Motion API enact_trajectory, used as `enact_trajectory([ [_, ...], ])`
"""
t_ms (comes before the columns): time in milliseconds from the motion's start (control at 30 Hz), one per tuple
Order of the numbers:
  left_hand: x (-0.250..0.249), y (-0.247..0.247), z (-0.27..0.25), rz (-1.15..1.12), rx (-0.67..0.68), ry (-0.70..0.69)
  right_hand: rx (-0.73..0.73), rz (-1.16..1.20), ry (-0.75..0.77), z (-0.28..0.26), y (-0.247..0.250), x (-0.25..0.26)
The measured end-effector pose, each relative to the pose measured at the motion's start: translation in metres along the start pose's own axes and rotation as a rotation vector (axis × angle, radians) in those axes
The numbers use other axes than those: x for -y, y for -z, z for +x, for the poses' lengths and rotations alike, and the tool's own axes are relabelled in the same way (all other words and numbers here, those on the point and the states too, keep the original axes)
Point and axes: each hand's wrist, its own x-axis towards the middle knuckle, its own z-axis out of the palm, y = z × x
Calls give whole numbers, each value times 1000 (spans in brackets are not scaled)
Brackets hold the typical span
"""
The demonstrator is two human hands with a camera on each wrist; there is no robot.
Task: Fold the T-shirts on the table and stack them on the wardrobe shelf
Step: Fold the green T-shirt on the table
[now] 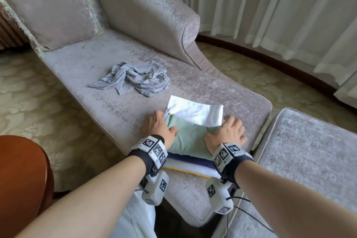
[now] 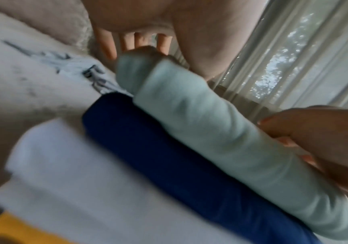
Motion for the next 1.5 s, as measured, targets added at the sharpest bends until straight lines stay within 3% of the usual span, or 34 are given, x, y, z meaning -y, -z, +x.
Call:
enact_trajectory([
  [100,-16,4,1,274,-96,-204,9,-84,225,-4,-2,6],
  [167,-25,-4,-3,340,-6,-331,79,-148,334,-9,-11,8],
  [233,-26,-17,-8,435,155,-350,173,-221,384,-13,-21,4],
  [300,-15,-28,-9,510,280,-296,266,-285,368,-15,-29,-2],
  [400,4,-34,-6,547,363,-241,352,-322,308,-16,-41,-5],
  [800,2,-26,-2,461,456,-212,454,-190,37,-3,-30,7],
  [1000,-18,26,15,83,467,-107,394,-211,-115,10,7,34],
  [1133,-16,74,36,-397,375,-2,376,-151,-181,26,21,69],
  [1200,-5,95,49,-555,324,130,396,-56,-237,46,4,89],
  [1300,29,110,82,-698,248,276,396,104,-202,75,-28,122],
  [1400,58,128,109,-848,171,430,541,100,-158,57,-9,176],
  [1500,86,129,146,-958,205,525,684,221,-91,65,-26,210],
])
